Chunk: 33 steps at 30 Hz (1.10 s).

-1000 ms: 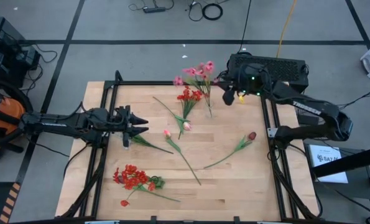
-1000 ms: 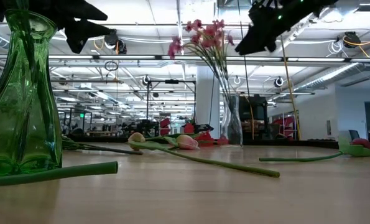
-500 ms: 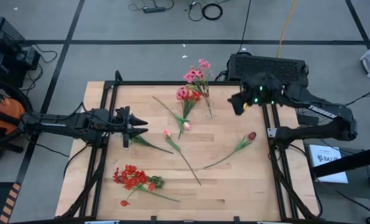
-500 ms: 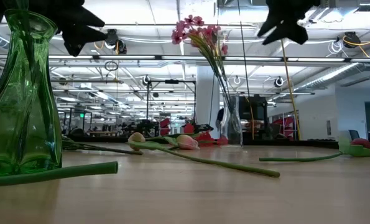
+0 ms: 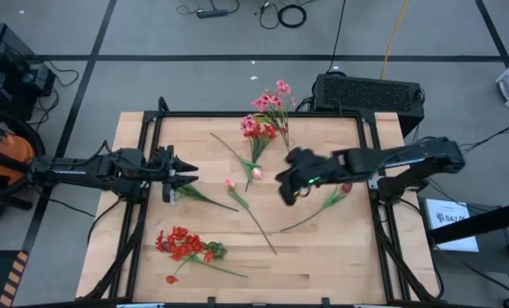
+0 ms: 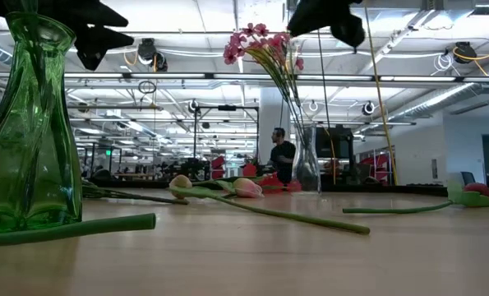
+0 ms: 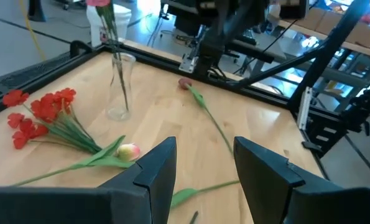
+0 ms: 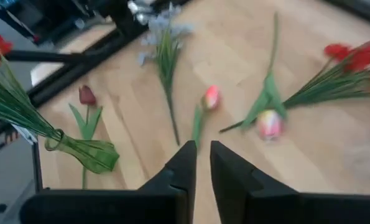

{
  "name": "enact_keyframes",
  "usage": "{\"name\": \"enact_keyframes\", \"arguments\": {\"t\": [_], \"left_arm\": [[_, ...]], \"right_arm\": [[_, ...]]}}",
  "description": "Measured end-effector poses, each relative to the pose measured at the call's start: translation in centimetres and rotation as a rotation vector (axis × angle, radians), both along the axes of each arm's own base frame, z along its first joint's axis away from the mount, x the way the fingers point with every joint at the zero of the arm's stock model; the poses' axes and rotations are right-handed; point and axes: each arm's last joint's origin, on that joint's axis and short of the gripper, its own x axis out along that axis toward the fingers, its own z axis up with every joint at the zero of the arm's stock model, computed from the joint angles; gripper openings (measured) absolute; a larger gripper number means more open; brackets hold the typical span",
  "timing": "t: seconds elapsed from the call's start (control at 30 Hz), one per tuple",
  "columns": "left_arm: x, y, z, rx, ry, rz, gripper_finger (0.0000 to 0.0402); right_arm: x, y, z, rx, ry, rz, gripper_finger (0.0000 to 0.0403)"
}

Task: Sort flowers into vase by color
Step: Put the bottom pink flower into the transparent vase

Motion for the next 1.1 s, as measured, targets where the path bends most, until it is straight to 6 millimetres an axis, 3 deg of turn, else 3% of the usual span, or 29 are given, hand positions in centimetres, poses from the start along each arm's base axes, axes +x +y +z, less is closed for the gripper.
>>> {"name": "enact_keyframes", "arguments": {"t": [0.3, 0.6, 0.87, 1.1], "left_arm": [[0.0, -0.2, 0.0, -0.016, -0.001, -0.074, 0.0168], [0.0, -0.2, 0.0, -0.026, -0.001, -0.082, 0.0168], [-0.1, -0.2, -0.3, -0.027, 0.031, -0.083, 0.0168], [-0.3, -0.2, -1.1, -0.029, 0.117, -0.081, 0.0168]], "right_arm": [[6.5, 2.5, -1.2, 0.028, 0.292, -0.029, 0.0001], [10.1, 3.7, -0.9, 0.048, 0.358, -0.068, 0.0001], [13.2, 4.4, -5.4, 0.083, 0.375, -0.114, 0.0017], [14.7, 4.7, -9.5, 0.093, 0.462, -0.13, 0.0067]]}}
